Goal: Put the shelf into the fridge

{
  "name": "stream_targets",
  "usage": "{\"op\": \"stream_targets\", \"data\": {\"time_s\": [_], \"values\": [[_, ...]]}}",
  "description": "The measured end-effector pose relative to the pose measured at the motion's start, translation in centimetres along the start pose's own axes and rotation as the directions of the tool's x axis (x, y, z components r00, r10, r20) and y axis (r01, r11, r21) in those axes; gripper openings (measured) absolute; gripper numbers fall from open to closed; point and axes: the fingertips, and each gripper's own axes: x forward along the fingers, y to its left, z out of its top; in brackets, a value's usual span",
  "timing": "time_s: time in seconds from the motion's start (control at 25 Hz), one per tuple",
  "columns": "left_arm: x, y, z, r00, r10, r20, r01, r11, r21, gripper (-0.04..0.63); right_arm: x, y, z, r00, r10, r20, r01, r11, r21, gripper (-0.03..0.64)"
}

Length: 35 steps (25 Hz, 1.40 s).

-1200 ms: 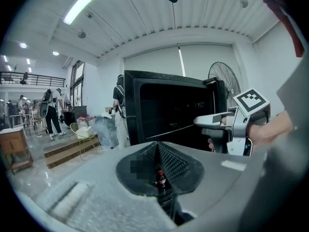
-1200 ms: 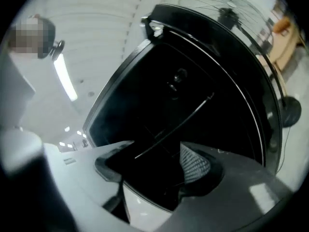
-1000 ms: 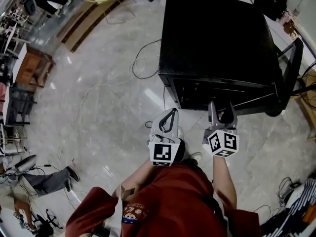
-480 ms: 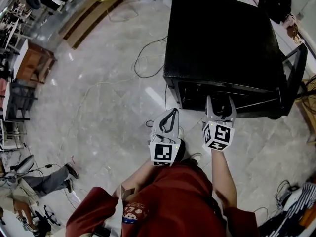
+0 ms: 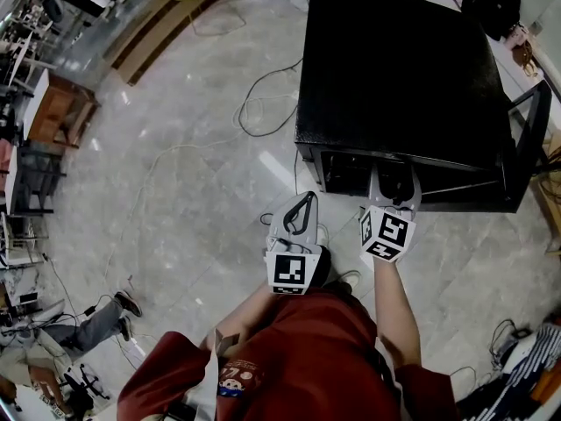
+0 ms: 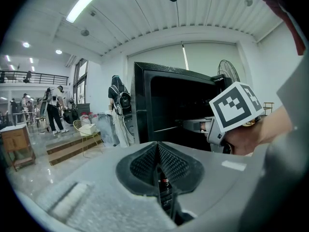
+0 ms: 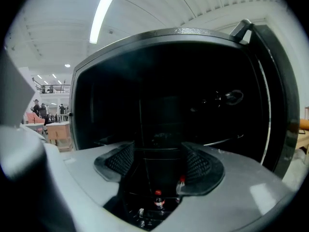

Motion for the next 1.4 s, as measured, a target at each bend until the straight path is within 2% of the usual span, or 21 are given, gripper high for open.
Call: {"op": "stream_targets", "data": {"time_s": [0.48, 0.68, 1.04, 1.4], "values": [[0.7, 1.4, -0.4, 1.0, 0.012, -0.009, -0.012, 1.0, 0.006, 0.006, 4.5, -0.8, 1.1, 1.0, -0.012, 0.015, 0.012, 0.999, 0.035, 0.281], [0.9, 1.7, -0.5, 1.0, 0.013, -0.013, -0.013, 1.0, 0.007, 0.006, 5.8, -0.8, 1.3, 0.999, -0.031, 0.023, 0.031, 0.999, 0.021, 0.278], [0.3, 1.5, -0.3, 1.0, 0.008, -0.011, -0.008, 1.0, 0.012, 0.006, 5.4, -0.5, 1.2, 1.0, -0.008, 0.014, 0.008, 1.0, 0.002, 0.281], [-0.8, 0.2, 0.0, 1.0, 0.011, 0.007, -0.011, 1.0, 0.015, 0.006, 1.8, -0.1, -1.3, 0.998, 0.042, -0.04, -0.042, 0.999, -0.016, 0.293]]}}
